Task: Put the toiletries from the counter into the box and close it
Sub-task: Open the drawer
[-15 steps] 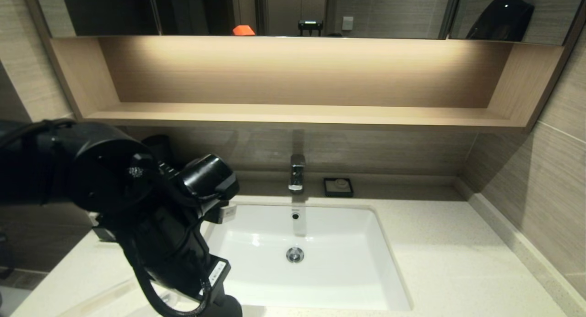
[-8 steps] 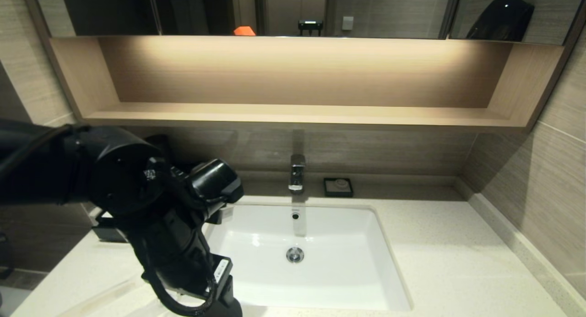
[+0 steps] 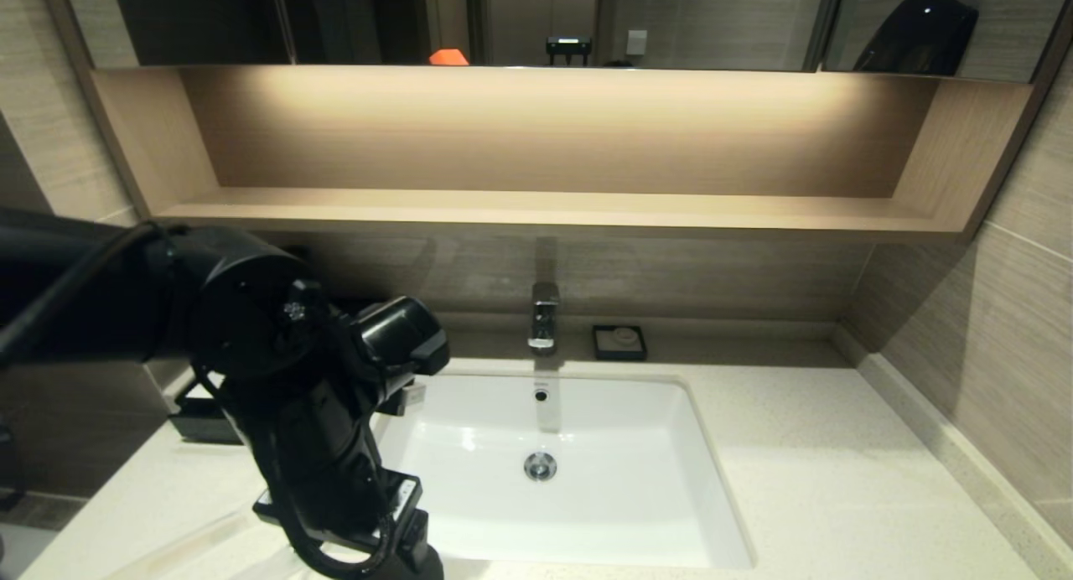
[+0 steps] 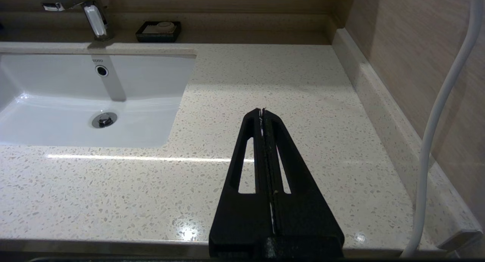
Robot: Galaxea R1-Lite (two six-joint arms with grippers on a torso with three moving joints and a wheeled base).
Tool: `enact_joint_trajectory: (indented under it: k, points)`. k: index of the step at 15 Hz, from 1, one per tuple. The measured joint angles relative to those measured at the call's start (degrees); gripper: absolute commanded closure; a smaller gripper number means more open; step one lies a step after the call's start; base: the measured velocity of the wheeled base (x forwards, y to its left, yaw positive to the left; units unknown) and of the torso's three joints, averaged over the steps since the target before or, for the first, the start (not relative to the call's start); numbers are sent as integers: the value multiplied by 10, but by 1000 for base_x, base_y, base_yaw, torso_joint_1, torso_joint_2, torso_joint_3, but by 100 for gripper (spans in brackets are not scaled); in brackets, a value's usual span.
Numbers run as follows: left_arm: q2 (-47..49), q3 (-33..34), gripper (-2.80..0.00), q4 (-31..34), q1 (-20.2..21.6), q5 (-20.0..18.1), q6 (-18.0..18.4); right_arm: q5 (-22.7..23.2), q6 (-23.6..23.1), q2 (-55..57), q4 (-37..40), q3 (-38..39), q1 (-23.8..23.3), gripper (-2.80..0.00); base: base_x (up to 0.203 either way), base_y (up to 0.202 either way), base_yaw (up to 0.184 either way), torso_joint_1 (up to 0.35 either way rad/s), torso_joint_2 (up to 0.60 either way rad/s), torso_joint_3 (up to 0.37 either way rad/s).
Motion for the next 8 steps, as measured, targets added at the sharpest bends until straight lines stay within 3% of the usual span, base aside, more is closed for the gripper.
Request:
enact_joint_trajectory:
  k: [3,8]
  points:
    - [12,-20,-280,43,2,1,0,0,0,0,0,0,0,0,0,0,0,0,0,0]
    - [15,-23,-280,61,4,1,1,0,0,0,0,0,0,0,0,0,0,0,0,0]
